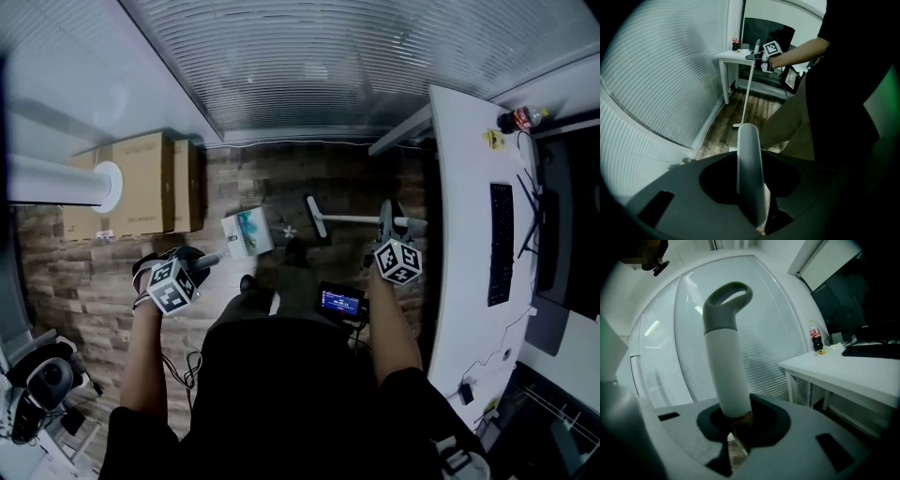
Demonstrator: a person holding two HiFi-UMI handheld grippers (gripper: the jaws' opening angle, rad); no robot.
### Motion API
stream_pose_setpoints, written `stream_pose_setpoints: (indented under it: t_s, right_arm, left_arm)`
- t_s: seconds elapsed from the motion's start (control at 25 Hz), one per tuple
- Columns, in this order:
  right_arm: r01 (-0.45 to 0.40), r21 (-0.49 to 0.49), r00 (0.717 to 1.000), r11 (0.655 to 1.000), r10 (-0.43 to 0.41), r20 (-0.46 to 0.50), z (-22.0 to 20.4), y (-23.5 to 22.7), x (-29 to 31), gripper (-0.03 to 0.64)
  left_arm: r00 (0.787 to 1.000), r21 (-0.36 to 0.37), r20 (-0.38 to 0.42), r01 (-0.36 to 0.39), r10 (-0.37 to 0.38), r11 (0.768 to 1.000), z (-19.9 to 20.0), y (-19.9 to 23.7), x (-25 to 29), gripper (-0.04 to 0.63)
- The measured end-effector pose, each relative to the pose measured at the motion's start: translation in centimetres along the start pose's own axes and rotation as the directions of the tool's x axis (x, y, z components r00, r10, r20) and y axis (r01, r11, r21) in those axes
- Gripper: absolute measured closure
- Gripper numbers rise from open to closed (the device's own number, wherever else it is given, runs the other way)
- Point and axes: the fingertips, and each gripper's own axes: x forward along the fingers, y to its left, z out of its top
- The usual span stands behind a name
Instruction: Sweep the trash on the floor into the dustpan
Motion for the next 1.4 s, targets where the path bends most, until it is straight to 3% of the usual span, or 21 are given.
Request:
stream_pose_setpoints:
  t_s: [0.24,0.48,0.8,1.04,1.4]
  right_arm:
    - [-0.062,-0.028,0.996,0.998,0.060,-0.066,-2.8,6.5,-1.4,0.560]
    - [-0.104,-0.057,0.991,0.993,0.099,-0.093,-5.5,12.7,-3.3,0.557]
    - [-0.134,-0.017,0.979,0.991,0.130,-0.155,-9.4,16.5,-6.3,0.545]
    - [-0.136,0.016,0.978,0.991,0.137,-0.158,-9.5,17.8,-6.6,0.526]
    - [-0.234,0.073,0.956,0.970,0.243,-0.166,-9.9,23.0,-6.2,0.522]
  left_arm:
    - [1.000,-0.040,0.018,-0.020,0.021,0.999,-4.5,-1.9,0.4,0.489]
    - [0.996,-0.055,0.084,-0.036,0.041,0.998,-4.7,-2.5,0.6,0.489]
    - [0.992,-0.053,0.118,-0.034,0.040,0.998,-3.9,-2.1,0.7,0.491]
    - [0.987,-0.076,0.160,-0.016,0.028,0.997,-3.6,-2.5,0.9,0.494]
    - [0.989,-0.072,0.146,-0.029,0.039,0.997,-4.1,-2.2,0.6,0.495]
